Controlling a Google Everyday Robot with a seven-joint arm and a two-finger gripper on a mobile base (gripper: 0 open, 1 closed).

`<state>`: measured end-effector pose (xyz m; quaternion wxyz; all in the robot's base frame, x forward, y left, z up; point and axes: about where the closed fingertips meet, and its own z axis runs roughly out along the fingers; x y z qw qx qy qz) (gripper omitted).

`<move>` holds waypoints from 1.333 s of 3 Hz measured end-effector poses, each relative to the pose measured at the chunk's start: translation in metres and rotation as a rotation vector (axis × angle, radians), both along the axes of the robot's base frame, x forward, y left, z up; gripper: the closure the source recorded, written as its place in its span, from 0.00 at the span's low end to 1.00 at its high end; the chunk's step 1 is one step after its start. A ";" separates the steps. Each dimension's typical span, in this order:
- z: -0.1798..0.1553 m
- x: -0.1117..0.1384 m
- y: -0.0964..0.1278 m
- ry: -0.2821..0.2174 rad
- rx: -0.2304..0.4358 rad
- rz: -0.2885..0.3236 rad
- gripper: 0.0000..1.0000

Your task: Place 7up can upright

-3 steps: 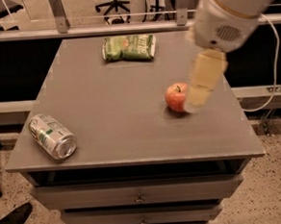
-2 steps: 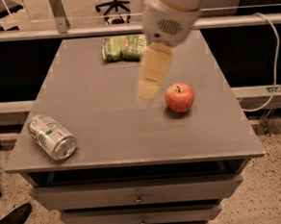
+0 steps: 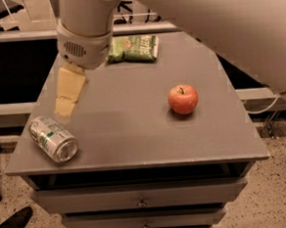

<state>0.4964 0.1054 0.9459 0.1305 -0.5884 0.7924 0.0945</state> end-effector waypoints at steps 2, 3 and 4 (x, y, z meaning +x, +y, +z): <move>-0.046 -0.014 0.064 0.104 -0.013 -0.148 0.00; -0.064 -0.017 0.077 0.134 -0.030 -0.230 0.00; -0.073 -0.021 0.091 0.134 -0.052 -0.291 0.00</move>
Offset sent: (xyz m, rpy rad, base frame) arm -0.0217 0.0936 -0.0780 -0.0374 0.1702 -0.2713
